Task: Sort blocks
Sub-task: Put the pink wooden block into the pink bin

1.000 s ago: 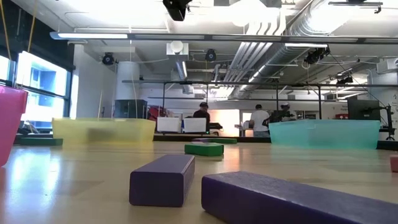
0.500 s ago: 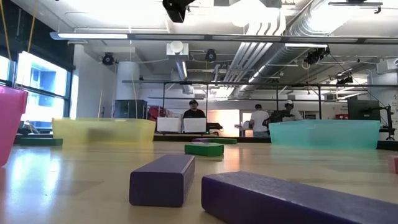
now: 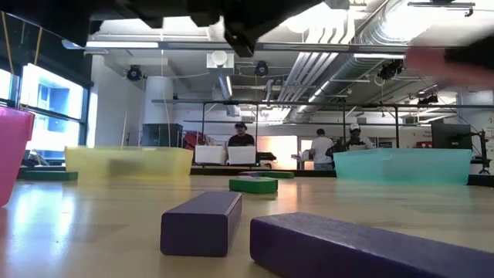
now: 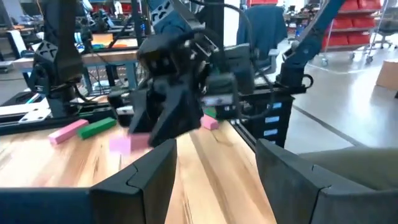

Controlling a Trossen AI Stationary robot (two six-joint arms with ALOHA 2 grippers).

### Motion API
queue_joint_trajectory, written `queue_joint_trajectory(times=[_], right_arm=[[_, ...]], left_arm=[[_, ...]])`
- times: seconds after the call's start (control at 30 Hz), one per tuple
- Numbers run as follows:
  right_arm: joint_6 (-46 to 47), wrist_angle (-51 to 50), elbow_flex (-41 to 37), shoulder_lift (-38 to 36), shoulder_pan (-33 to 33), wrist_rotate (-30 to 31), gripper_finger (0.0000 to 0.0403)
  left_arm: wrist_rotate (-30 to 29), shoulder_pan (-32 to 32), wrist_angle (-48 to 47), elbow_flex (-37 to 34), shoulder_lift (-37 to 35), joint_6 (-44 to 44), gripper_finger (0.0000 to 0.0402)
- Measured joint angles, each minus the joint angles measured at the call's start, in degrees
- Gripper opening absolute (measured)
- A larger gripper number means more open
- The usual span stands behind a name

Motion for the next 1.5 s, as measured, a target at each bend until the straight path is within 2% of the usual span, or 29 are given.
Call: queue_joint_trajectory(times=[0.07, 0.2, 0.3, 0.4, 0.57, 0.67, 0.8, 1.07, 1.27, 1.5], right_arm=[[-3.67, 1.68, 0.30, -1.42, 0.08, 2.90, 0.0074], [-13.56, 2.20, 3.99, -3.83, 0.08, 3.32, 0.0074], [-25.90, 2.23, 8.90, -4.48, -0.26, 1.78, 0.0074], [-37.58, 2.24, 13.68, -4.48, -0.98, -1.33, 0.0074], [-50.13, 2.34, 19.31, -4.48, -2.90, -5.65, 0.0074], [-55.26, 2.39, 21.24, -4.50, -3.84, -6.30, 0.0074], [-58.54, 3.03, 22.17, -4.53, -4.49, -7.38, 0.0074], [-58.10, 3.50, 22.16, -4.53, -4.03, -7.27, 0.0074], [-58.40, 3.55, 22.12, -4.57, -4.01, -7.24, 0.0074], [-58.10, 3.62, 22.08, -4.59, -3.99, -7.24, 0.0074]], left_arm=[[-0.05, 0.60, 0.39, 0.94, 0.84, 0.00, 0.0209], [0.11, 1.93, 0.48, 3.61, 2.23, -0.54, 0.0209], [1.97, 3.11, 0.61, 5.37, 3.06, -2.08, 0.0210], [6.51, 4.14, 1.65, 6.72, 3.50, -3.29, 0.0210], [12.70, 4.31, 2.13, 8.76, 3.46, -2.07, 0.0210], [13.71, 3.51, 2.15, 9.86, 3.46, 0.15, 0.0210], [12.97, 2.46, 1.75, 10.68, 3.46, 3.66, 0.0207], [7.75, 0.97, 0.85, 10.18, 2.26, 7.94, 0.0180], [6.23, 0.89, 0.48, 10.20, 2.20, 10.35, 0.0173], [4.34, 0.55, -6.86, 10.21, -1.19, 13.15, 0.0173]])
